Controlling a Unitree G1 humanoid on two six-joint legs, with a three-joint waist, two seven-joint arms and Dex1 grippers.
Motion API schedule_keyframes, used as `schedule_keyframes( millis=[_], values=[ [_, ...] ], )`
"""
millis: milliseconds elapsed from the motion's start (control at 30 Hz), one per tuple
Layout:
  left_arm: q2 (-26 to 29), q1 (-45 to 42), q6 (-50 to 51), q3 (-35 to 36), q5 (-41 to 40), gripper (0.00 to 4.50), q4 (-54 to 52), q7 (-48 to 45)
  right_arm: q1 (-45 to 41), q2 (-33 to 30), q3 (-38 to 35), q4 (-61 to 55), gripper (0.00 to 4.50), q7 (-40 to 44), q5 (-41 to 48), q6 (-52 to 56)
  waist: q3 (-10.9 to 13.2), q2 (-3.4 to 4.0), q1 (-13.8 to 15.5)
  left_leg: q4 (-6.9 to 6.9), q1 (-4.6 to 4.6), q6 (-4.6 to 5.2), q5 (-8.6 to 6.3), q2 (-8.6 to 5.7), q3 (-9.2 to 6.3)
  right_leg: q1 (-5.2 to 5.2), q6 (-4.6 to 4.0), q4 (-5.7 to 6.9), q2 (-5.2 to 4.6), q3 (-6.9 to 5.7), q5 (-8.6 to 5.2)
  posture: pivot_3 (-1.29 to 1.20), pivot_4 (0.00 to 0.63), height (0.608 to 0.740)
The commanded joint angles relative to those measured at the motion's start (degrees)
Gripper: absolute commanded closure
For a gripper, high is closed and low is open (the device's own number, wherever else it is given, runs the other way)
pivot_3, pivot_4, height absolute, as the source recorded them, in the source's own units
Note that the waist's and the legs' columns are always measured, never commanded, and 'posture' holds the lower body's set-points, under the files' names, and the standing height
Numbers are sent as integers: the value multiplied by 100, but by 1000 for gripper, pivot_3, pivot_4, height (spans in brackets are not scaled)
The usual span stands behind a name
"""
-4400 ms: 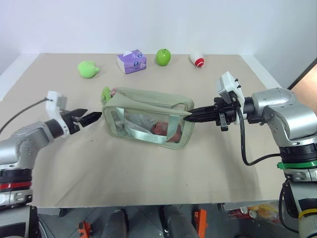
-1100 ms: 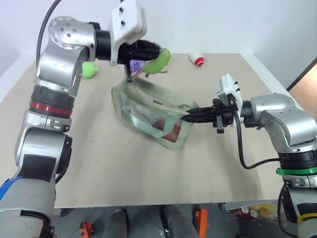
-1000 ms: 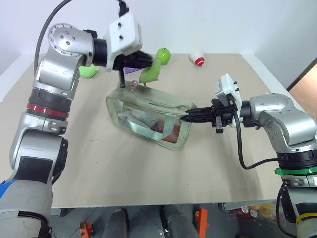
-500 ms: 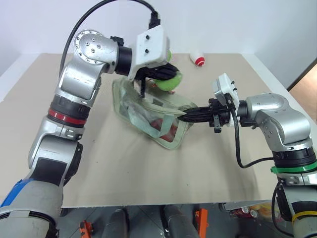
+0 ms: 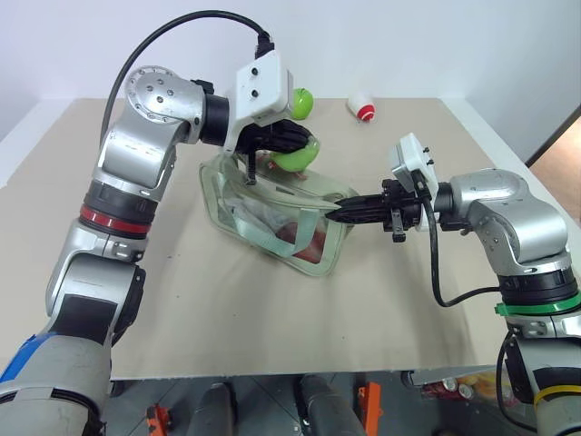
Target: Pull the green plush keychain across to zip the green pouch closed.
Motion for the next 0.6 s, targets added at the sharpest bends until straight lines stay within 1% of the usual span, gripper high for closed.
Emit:
schedule_keyframes(
  millis=[33, 133, 233, 367, 400, 567, 600],
  values=[
    [121, -217, 212, 336, -221, 3734, -138, 94, -187, 33, -39, -65, 4500, 4, 41, -103, 0, 0, 0, 0, 0, 0, 0, 0, -1, 0, 0, 0, 0, -1, 0, 0, 150, 740],
    [221, -190, 394, 403, -350, 2795, -242, 18, -204, 64, -30, -45, 4500, 11, 22, -105, 0, 0, 0, 1, 0, 0, 0, 0, 0, 1, 0, 0, 0, 0, 0, 0, 150, 740],
    [290, -163, 554, 467, -456, 1746, -360, 36, -220, 92, -14, -34, 4500, 14, 17, -104, 0, 1, -2, 2, 0, 0, 0, 0, 0, 0, 1, 0, 0, 0, 1, 0, 150, 740],
    [519, -73, 705, 581, -644, 372, -563, -81, -240, 106, -13, -41, 4500, 20, 27, -89, 1, 2, -2, 1, 1, 0, 0, 0, 0, 1, 0, 0, 0, -1, 0, 0, 150, 740],
    [593, -59, 778, 619, -688, 93, -582, -85, -248, 109, -14, -36, 4500, 24, 31, -85, 1, 2, -3, 1, 0, 0, 0, 0, 0, 0, 0, 0, 0, 0, 0, 0, 150, 740],
    [915, 61, 885, 671, -811, 39, -724, -201, -280, 126, -15, -2, 4500, 39, 33, -85, 2, 3, 1, 0, 2, 0, 0, 2, -1, 0, -1, 1, 1, -2, 0, 0, 150, 740],
    [1045, 126, 751, 581, -655, 39, -682, -216, -295, 141, -11, 12, 4500, 47, 38, -87, 2, 3, 2, 1, 1, 0, 0, 2, -1, 0, -1, 1, 1, -2, 0, 0, 150, 740]
  ],
)
